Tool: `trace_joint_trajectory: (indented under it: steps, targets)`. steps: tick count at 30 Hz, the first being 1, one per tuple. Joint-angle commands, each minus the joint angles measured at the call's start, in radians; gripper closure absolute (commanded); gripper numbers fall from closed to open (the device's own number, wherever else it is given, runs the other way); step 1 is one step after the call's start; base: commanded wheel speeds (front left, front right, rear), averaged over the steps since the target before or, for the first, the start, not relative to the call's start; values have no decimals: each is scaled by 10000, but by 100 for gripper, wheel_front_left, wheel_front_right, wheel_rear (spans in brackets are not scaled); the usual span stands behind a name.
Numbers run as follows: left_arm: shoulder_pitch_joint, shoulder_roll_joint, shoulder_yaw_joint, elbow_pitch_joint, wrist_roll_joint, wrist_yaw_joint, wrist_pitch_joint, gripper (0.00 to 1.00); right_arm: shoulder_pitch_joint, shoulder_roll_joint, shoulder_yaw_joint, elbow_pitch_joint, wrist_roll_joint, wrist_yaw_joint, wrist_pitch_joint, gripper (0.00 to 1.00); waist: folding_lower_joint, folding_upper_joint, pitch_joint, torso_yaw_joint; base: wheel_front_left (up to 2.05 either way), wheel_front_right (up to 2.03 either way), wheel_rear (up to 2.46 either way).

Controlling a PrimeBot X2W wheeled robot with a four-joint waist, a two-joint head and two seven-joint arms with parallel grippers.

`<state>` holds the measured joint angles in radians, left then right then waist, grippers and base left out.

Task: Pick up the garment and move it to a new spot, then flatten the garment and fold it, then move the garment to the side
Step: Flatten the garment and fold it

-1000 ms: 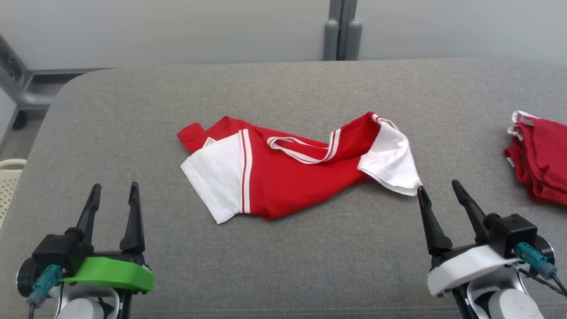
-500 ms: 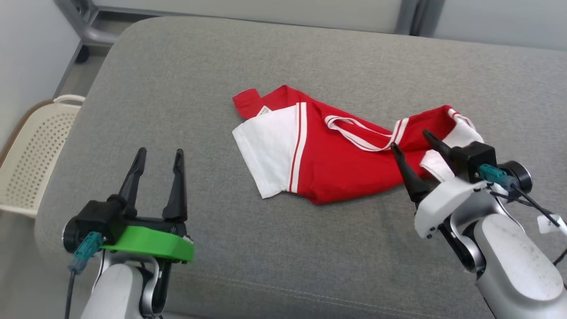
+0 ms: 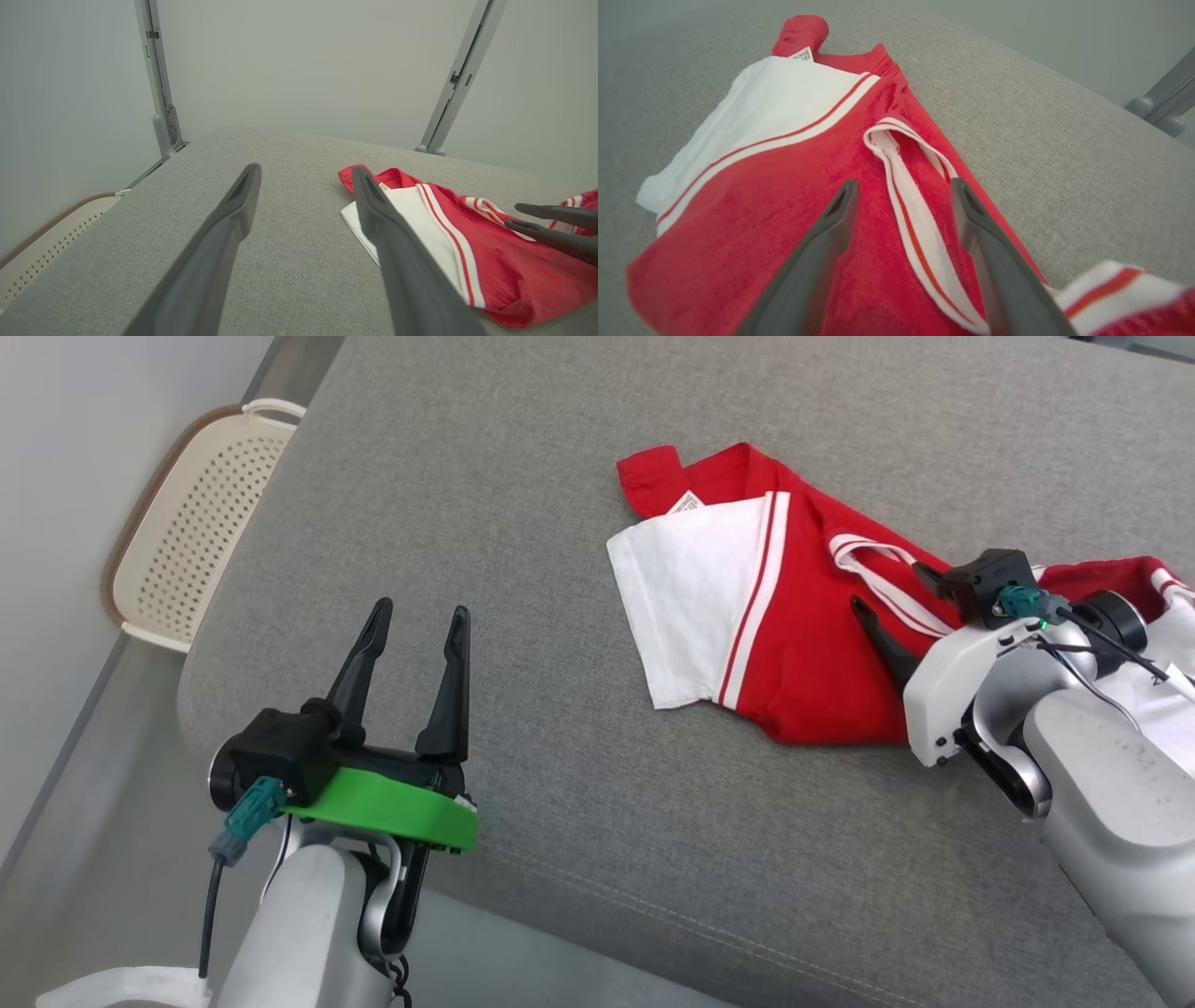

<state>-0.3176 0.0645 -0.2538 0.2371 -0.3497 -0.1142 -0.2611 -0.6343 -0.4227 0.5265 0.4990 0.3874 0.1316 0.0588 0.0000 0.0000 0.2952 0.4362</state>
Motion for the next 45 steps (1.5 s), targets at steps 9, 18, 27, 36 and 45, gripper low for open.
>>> trace_joint_trajectory:
  steps: [9,18,27,36,45]
  targets:
    - [-351,-132,-58,120,118,-118,-25,0,-1002,9,758,1074,431,-18,-475,100,0,0,733,569,0,0,0]
    - [-229,-129,149,43,189,-129,-26,0,-732,167,266,471,792,-18,-1683,100,0,0,547,-91,0,0,0]
    - [-103,-77,629,20,661,-152,-26,0,1116,275,-1474,-1714,601,-18,-1894,100,0,0,297,-1327,0,0,0]
    - [18,191,808,85,878,-169,-25,0,3186,1198,-3972,-3338,156,-17,-1715,100,0,0,30,-2306,0,0,0]
    - [186,435,921,147,906,-167,-27,0,4525,2104,-5518,-4152,-95,-17,-1835,100,0,0,-19,-3018,0,0,0]
